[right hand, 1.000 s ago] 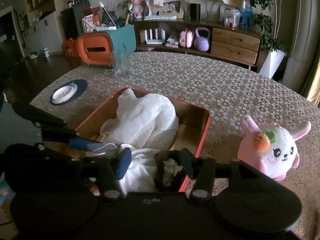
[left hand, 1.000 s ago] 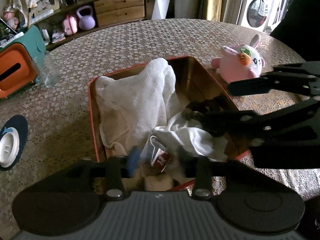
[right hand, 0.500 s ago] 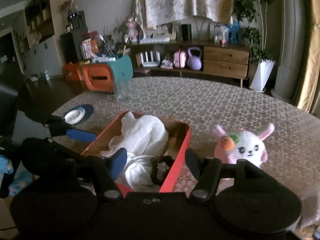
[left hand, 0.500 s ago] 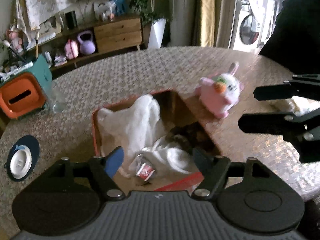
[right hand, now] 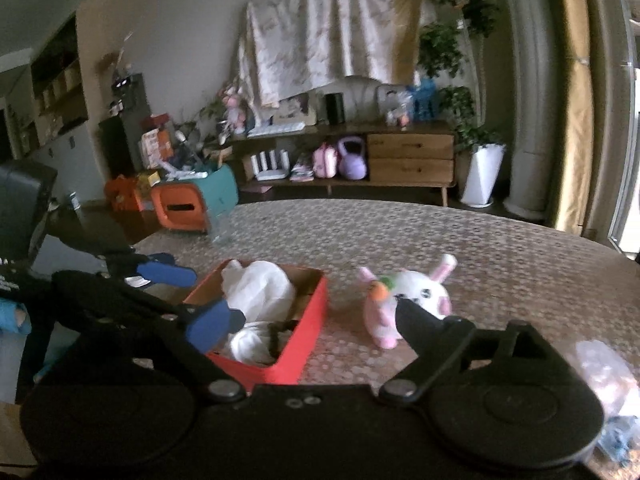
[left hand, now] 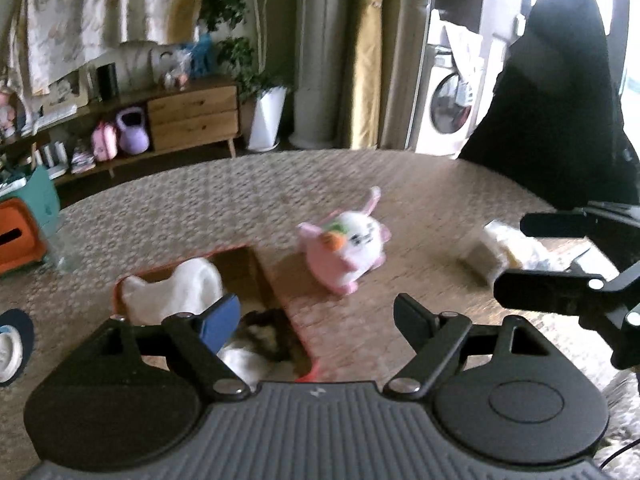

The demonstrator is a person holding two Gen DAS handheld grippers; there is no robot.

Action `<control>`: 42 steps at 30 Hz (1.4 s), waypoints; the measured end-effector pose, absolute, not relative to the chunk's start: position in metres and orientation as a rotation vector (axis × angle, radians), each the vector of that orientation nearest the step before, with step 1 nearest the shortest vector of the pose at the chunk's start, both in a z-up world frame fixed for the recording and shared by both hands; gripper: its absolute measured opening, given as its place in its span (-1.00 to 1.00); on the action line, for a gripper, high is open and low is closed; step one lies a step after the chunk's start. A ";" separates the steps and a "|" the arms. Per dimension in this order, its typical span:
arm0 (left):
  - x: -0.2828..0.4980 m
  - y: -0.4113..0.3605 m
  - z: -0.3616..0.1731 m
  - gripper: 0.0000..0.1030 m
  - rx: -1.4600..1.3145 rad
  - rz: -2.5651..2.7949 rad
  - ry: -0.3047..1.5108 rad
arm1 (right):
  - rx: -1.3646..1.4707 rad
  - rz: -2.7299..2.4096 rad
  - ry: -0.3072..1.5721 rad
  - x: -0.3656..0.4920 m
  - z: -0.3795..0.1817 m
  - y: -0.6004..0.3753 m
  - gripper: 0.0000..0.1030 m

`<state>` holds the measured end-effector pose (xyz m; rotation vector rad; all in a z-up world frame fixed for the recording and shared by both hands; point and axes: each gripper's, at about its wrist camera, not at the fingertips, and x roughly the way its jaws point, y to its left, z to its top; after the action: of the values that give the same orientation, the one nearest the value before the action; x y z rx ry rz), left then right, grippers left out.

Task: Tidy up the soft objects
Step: 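Withdraw both grippers from the box toward the bag of cotton swabs, then grasp the cotton-swab bag with the left gripper while the right gripper grasps the clear plastic bag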

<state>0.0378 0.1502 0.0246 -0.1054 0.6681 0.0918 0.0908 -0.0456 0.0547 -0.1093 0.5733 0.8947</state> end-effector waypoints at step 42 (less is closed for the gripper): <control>0.211 -0.026 -0.055 0.98 -0.136 -0.130 0.647 | -0.023 0.487 0.649 0.213 -0.011 -0.259 0.98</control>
<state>0.2107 -0.0258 -0.0554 -0.1360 0.6474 -0.1301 0.2134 -0.2588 -0.0107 -0.0233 0.6489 0.4866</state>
